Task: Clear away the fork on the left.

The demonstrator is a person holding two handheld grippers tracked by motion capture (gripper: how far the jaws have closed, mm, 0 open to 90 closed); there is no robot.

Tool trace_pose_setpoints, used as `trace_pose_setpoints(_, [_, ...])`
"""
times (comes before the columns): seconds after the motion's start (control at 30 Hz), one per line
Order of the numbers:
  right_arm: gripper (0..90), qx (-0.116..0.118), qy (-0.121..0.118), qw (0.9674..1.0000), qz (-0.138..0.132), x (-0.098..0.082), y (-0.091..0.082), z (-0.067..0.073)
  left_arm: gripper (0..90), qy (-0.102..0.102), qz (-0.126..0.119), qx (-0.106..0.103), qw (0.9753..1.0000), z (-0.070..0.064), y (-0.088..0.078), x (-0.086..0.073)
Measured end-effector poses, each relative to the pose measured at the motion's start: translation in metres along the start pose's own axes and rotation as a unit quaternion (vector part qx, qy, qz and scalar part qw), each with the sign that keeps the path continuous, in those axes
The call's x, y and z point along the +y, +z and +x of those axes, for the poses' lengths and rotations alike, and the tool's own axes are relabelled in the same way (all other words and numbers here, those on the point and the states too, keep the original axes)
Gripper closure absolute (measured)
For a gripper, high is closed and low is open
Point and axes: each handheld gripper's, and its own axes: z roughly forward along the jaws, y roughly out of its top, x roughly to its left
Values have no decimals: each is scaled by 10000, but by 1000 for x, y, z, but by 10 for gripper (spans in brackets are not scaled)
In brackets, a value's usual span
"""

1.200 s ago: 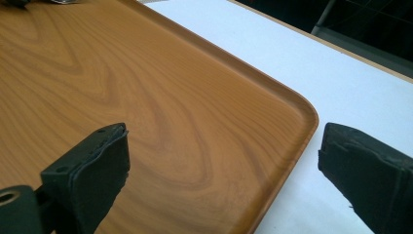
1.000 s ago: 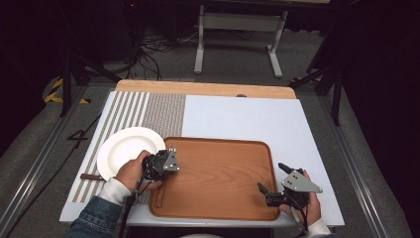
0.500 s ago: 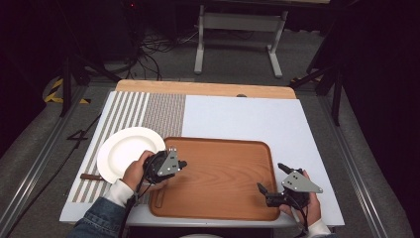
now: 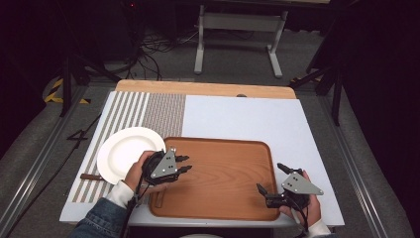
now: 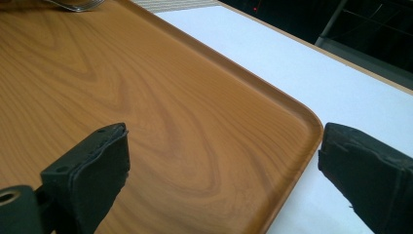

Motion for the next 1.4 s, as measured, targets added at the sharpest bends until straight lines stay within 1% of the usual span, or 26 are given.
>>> trace_pose_setpoints(0.03, [56, -3, -26, 10000, 7, 0, 0, 0, 628, -11, -53, -51, 10000, 0, -1, 0])
trace_pose_setpoints(0.1, [56, 3, -30, 10000, 8, 0, 0, 0, 605, 8, -95, -37, 9999, 0, -2, 1])
trace_pose_setpoints(0.13, [56, 6, -32, 10000, 9, 0, 0, 0, 576, 4, -109, -45, 9999, 0, -2, 1])
trace_pose_setpoints(0.17, [56, 6, -18, 10000, 4, 0, 0, 1, 540, -17, -128, -39, 9999, 0, -2, 1])
trace_pose_setpoints(0.23, [56, 18, -27, 10000, 4, 0, 0, 1, 496, -61, -138, 14, 9999, 0, -3, 1])
trace_pose_setpoints(0.33, [56, 14, -46, 10000, -5, 0, 0, 1, 391, -168, -170, -2, 9997, 2, -3, 1])
trace_pose_setpoints(0.4, [56, 4, -68, 10000, 14, 0, 1, 1, 342, -211, -170, 20, 9996, 4, -3, 1])
trace_pose_setpoints(0.43, [56, 6, -76, 10000, 26, 0, 1, 1, 296, -264, -197, 6, 9995, 4, -3, 0])
trace_pose_setpoints(0.47, [56, 14, -56, 10000, 26, 0, 1, 2, 271, -317, -233, 18, 9992, 5, -3, 0])
trace_pose_setpoints(0.53, [56, 8, -64, 10000, 61, 0, 2, 2, 229, -362, -269, 86, 9989, 5, -3, 0])
trace_pose_setpoints(0.57, [56, 1, -67, 9999, 85, 0, 2, 2, 187, -408, -308, 98, 9986, 5, -3, 0])
trace_pose_setpoints(0.67, [56, -7, -72, 10000, 66, 0, 1, 2, 139, -441, -373, 173, 9982, 6, -4, 0])
trace_pose_setpoints(0.73, [56, 2, -65, 10000, 63, 0, 1, 2, 126, -437, -395, 194, 9981, 6, -5, 0])
trace_pose_setpoints(0.8, [56, 2, -80, 9999, 64, 0, 1, 2, 113, -419, -426, 289, 9978, 6, -7, 0])
trace_pose_setpoints(0.87, [56, -6, -97, 9999, 45, 0, 1, 2, 114, -429, -505, 221, 9976, 6, -9, 0])
trace_pose_setpoints(1.03, [56, -9, -126, 9999, 37, 0, 1, 3, 99, -334, -495, 336, 9977, 5, -12, 1])
trace_pose_setpoints(1.13, [56, -2, -178, 9998, 24, 1, 1, 4, 86, -304, -558, 361, 9973, 5, -15, 2])
trace_pose_setpoints(1.27, [56, -2, -163, 9999, 14, 1, 1, 4, 78, -234, -598, 412, 9971, 5, -22, 3])
trace_pose_setpoints(1.3, [56, 0, -165, 9999, 11, 1, 1, 4, 73, -240, -636, 427, 9968, 5, -24, 2])
trace_pose_setpoints(1.37, [56, -4, -167, 9999, 6, 1, 0, 4, 72, -233, -617, 502, 9966, 5, -28, 2])
trace_pose_setpoints(1.4, [56, -7, -167, 9999, 4, 1, 0, 4, 70, -229, -650, 510, 9963, 5, -31, 1])
